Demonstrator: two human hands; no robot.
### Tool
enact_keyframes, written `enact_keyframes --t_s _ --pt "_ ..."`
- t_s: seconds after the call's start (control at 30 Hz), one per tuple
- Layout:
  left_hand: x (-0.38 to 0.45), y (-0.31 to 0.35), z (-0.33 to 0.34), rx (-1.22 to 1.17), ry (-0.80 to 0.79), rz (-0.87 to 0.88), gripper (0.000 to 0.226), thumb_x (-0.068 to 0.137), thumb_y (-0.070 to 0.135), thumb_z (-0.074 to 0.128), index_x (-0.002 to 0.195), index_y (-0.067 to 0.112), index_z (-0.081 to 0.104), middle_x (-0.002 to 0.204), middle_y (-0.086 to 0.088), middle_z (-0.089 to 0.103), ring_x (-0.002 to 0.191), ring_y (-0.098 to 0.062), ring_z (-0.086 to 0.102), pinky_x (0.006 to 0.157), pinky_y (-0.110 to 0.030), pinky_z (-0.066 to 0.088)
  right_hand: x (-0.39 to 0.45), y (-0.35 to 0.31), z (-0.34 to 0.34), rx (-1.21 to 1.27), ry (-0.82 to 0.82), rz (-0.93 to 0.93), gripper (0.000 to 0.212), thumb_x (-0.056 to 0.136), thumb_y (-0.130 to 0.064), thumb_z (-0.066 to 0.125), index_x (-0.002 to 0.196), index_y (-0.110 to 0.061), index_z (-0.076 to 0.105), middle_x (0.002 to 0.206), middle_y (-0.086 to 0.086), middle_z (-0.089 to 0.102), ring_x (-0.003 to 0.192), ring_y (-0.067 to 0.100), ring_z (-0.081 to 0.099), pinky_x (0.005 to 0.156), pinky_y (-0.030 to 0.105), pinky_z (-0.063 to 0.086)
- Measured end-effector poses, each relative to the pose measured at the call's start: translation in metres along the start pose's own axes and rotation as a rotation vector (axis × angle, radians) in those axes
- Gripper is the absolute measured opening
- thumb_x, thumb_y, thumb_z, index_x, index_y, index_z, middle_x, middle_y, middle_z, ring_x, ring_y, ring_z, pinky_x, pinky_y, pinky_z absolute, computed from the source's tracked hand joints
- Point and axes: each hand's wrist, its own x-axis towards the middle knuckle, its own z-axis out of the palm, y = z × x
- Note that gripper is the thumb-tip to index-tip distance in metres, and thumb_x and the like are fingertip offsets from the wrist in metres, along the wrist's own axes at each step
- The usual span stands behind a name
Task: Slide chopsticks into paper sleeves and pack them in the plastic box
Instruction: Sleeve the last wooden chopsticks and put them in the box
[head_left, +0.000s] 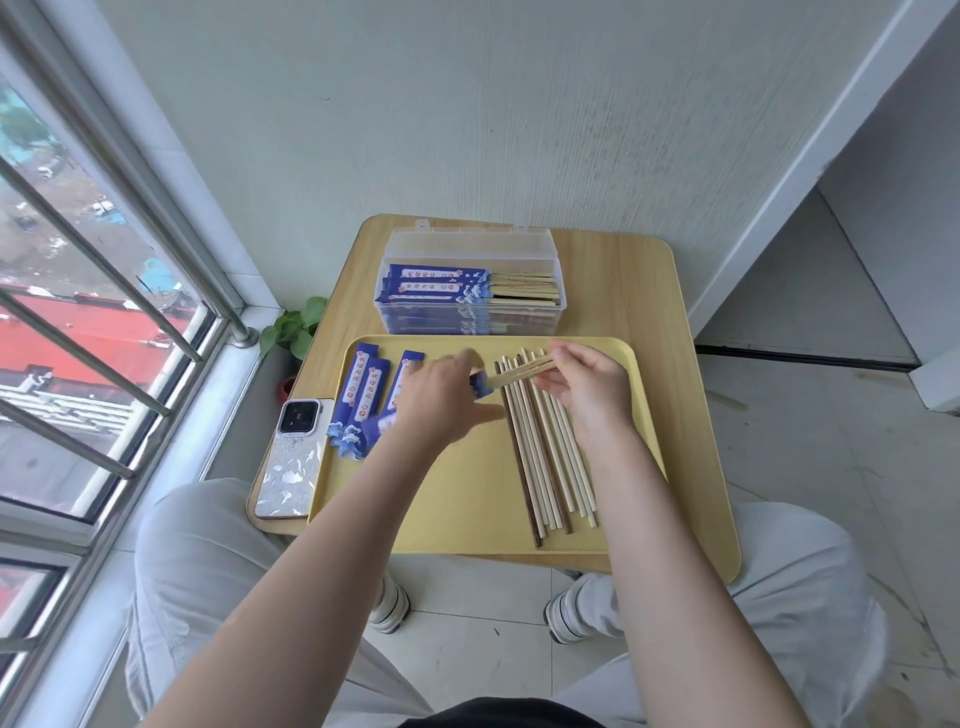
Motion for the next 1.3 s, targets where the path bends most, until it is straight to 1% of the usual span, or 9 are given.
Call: enact_keyframes --t_s 0.1,0.27,0.47,0.8,0.87,0.93,1.0,1.2,1.3 --pt "0.019 -0.002 -0.01 0.029 0.162 0.102 0.094 0.074 0.065 0.074 0.149 0.026 0.033 0.147 0.0 0.045 0.139 -0.024 0.038 0.119 -0.05 0.022 0.018 -0.013 0.006 0.18 0.104 0.022 0.015 0.096 0.001 0.062 0.109 -0.001 0.068 0.098 0.01 0.071 0.078 0.019 0.072 0.072 0.028 0.061" --pt "0.046 -0.015 -0.017 -0.011 0.296 0.034 0.077 0.092 0.05 0.059 0.154 0.016 0.029 0.16 -0.007 0.031 0.15 -0.026 0.022 0.123 -0.049 0.016 0.058 -0.031 0.024 0.352 0.228 0.023 0.008 0.095 0.004 0.062 0.102 0.001 0.065 0.096 0.013 0.068 0.075 0.024 0.07 0.07 0.028 0.062" --pt "0.075 -0.028 -0.018 0.044 0.138 -0.041 0.083 0.096 0.044 0.055 0.16 0.019 0.01 0.168 -0.007 -0.001 0.155 -0.028 -0.006 0.124 -0.049 0.003 0.093 -0.037 0.051 0.248 0.233 0.01 0.019 0.096 0.0 0.063 0.114 0.005 0.066 0.104 0.019 0.07 0.079 0.025 0.072 0.07 0.026 0.061" --pt "0.096 -0.038 -0.004 0.207 0.023 -0.09 0.093 0.092 0.049 0.054 0.159 0.016 -0.001 0.167 -0.012 -0.001 0.154 -0.034 -0.003 0.124 -0.053 0.006 0.109 -0.039 0.074 -0.285 0.15 -0.047 0.024 0.103 -0.009 0.049 0.122 -0.008 0.064 0.079 0.003 0.072 0.065 0.019 0.074 0.07 0.03 0.062" --pt "0.096 -0.038 -0.002 0.223 0.02 -0.098 0.094 0.092 0.051 0.053 0.16 0.016 -0.003 0.167 -0.012 -0.003 0.154 -0.034 -0.004 0.124 -0.053 0.005 0.108 -0.041 0.073 -0.461 0.155 -0.108 0.033 0.102 -0.01 0.043 0.129 -0.01 0.062 0.103 0.009 0.075 0.079 0.022 0.075 0.072 0.028 0.06" --pt "0.096 -0.039 0.0 0.238 0.013 -0.098 0.094 0.092 0.051 0.053 0.16 0.017 -0.003 0.168 -0.012 -0.004 0.154 -0.034 -0.005 0.124 -0.053 0.004 0.106 -0.045 0.072 -0.574 0.177 -0.212 0.04 0.099 -0.009 0.042 0.134 -0.008 0.061 0.131 0.008 0.066 0.114 0.024 0.066 0.09 0.024 0.051" --pt "0.095 -0.04 0.0 0.258 0.008 -0.095 0.092 0.093 0.051 0.053 0.16 0.018 -0.002 0.168 -0.011 -0.004 0.154 -0.034 -0.005 0.124 -0.052 0.004 0.102 -0.048 0.07 -0.627 0.176 -0.275 0.041 0.098 -0.008 0.042 0.134 -0.008 0.062 0.137 0.006 0.062 0.125 0.02 0.058 0.092 0.019 0.042" --pt "0.099 -0.039 -0.007 0.202 0.056 -0.084 0.083 0.091 0.049 0.057 0.157 0.02 0.016 0.164 -0.012 0.015 0.151 -0.034 0.01 0.123 -0.052 0.012 0.087 -0.044 0.069 -0.734 0.121 -0.38 0.035 0.098 -0.008 0.043 0.117 -0.01 0.072 0.123 0.002 0.069 0.115 0.017 0.061 0.084 0.018 0.04" --pt "0.093 -0.041 -0.016 0.149 0.131 -0.087 0.078 0.093 0.044 0.056 0.157 0.02 0.02 0.163 -0.015 0.017 0.152 -0.034 0.011 0.122 -0.047 0.013 0.077 -0.038 0.067 -0.741 0.121 -0.432 0.031 0.097 -0.007 0.045 0.107 -0.011 0.074 0.11 0.0 0.072 0.098 0.012 0.061 0.078 0.019 0.042"
